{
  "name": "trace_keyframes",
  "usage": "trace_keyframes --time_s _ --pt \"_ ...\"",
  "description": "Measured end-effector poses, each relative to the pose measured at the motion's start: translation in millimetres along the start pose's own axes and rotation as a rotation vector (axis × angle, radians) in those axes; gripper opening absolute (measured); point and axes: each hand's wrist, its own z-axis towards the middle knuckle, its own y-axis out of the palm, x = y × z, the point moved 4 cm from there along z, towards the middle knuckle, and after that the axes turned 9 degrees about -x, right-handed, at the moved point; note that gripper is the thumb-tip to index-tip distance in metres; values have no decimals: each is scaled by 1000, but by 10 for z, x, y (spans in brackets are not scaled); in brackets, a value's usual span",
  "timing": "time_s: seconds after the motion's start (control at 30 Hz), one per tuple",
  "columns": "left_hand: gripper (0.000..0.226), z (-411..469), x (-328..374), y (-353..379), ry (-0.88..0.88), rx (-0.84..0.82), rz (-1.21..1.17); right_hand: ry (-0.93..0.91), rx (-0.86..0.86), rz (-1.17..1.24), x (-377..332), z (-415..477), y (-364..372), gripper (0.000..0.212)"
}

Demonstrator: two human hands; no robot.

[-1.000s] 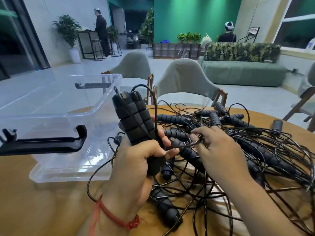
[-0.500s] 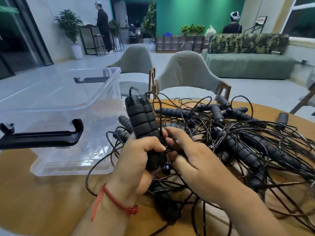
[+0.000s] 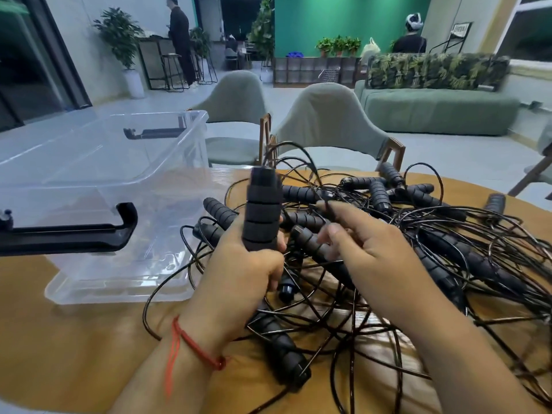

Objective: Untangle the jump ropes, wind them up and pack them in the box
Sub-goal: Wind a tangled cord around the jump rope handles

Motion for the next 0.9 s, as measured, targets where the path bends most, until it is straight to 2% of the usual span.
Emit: trace_keyframes --time_s 0.1,0.2,0.27,0.4,0.47,0.53,0.6,0.63,0.7,0.9 --pt "32 -46 66 24 48 -21 361 33 101 -54 -83 -18 -36 71" --pt "42 -97 125 34 93 10 553 -17 367 -339 -282 -89 -215 97" --pt "46 -132 149 69 98 -7 626 -122 451 -568 -409 -131 -274 96" --pt "42 -164 160 125 86 -95 679 -236 344 -708 -388 -102 -138 63" --pt "39 -170 166 121 49 -161 636 -244 288 -595 -321 -65 -96 48" --pt "33 -162 158 108 8 -244 566 -254 218 -358 -263 -39 -87 35" --pt "28 -156 166 115 -33 -342 420 -254 193 -193 -231 -36 -100 25" --pt "34 -155 165 120 -41 -377 337 -249 196 -161 -223 -41 -100 22" --pt "46 -158 154 131 -52 -422 184 -233 196 -156 -201 -45 -72 22" --pt "57 -201 128 208 6 -396 -249 -205 131 -17 -130 -25 -28 41"
